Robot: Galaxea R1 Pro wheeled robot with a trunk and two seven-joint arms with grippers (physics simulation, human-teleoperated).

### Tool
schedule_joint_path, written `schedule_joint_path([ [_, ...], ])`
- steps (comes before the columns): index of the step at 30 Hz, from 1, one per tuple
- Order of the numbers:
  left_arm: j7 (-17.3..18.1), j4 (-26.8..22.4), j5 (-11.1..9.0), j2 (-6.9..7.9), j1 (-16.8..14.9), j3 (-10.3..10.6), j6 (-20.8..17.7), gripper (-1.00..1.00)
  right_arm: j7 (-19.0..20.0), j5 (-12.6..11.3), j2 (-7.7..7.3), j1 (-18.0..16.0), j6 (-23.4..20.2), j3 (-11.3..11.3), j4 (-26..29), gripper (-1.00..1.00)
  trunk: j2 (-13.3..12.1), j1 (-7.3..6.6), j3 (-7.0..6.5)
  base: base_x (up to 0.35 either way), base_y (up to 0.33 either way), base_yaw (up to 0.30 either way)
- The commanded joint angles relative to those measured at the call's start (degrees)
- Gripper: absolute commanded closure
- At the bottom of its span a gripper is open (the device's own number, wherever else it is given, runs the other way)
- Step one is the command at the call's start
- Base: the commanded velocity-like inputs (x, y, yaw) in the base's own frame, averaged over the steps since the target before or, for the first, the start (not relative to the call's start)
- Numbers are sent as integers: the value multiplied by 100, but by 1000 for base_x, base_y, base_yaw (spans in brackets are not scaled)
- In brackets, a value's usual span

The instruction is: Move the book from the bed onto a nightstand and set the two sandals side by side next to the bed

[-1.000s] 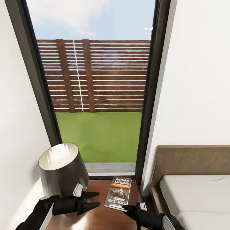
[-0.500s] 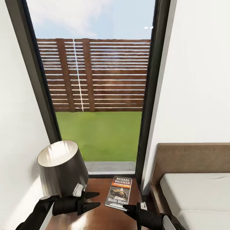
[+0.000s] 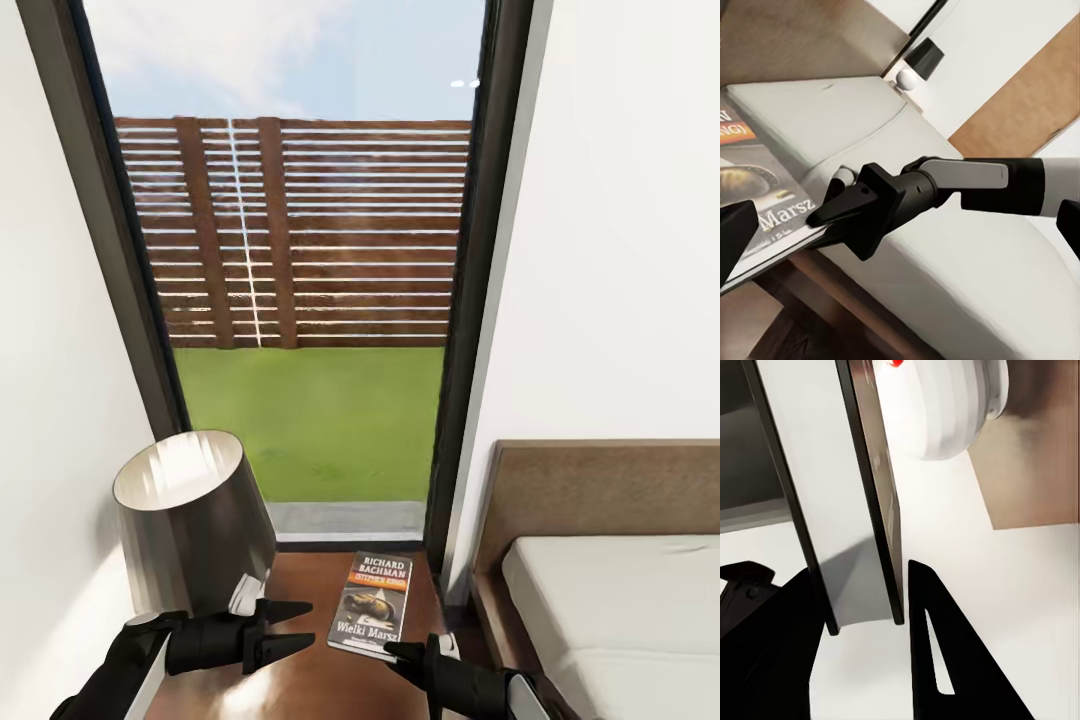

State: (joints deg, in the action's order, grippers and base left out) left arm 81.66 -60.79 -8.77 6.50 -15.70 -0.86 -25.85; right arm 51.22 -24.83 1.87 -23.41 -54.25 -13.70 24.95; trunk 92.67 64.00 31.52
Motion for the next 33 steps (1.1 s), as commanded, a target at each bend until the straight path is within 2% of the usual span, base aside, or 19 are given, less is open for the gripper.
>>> schedule_joint_path([
  [1,17,1,-11,-6,-3,0,-60,-100,23,27,6,-4,-25,-34,1,100,45,22,24,0,0,0],
  [9,8,6,-11,-57,-3,-2,-60,-100,13,46,18,-4,-25,-20,9,100,366,198,168,0,0,0],
  [33,-23,6,-11,-61,-3,-2,-60,-100,18,48,24,-5,-25,-19,45,100,1328,725,599,0,0,0],
])
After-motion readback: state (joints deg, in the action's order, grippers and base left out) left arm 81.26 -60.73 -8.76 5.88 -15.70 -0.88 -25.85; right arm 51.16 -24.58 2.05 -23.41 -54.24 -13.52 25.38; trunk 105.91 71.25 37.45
